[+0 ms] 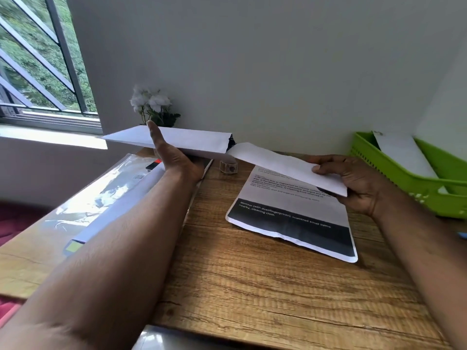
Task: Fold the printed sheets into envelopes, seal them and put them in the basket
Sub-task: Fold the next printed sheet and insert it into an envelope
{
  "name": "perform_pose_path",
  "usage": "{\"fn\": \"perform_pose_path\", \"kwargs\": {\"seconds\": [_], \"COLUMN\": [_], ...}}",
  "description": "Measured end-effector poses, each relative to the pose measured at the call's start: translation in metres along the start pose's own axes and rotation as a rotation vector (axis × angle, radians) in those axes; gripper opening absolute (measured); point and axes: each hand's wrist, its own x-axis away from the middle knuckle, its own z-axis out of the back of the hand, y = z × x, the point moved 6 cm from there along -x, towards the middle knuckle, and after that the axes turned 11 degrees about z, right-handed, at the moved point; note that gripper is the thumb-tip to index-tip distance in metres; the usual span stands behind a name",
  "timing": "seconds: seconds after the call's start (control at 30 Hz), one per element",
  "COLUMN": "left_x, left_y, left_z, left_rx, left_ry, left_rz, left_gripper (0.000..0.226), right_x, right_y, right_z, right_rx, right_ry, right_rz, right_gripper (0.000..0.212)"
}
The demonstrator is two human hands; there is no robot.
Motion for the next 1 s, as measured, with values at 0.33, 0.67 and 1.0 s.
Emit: {"fn": "perform_pose_path", "kwargs": {"seconds": [0.33, 0.67, 1.0], "left_x": [-0.008, 0.027, 0.033], "left_y": [-0.014, -0.07, -0.074], "left_z": [0.003, -0.02, -0.031], "left_rx": [-0.103, -0.306, -0.302], "left_ry": [0.004, -0.169, -0.265], "left_rz": [0.051, 0.32, 0.357], "left_gripper": [0.105, 0.08, 0.09], "right_x": [0.0, 0.006, 0.007], "right_y": [0.008, 0.028, 0.007], "right_z": [-0.001, -0.054, -0.047], "right_rx": [0.044, 0.099, 0.368], "right_ry": [-0.032, -0.33, -0.356], "right_rz": [-0.063, -0.002, 0.352], "right_gripper": [0.03, 0.075, 0.084]}}
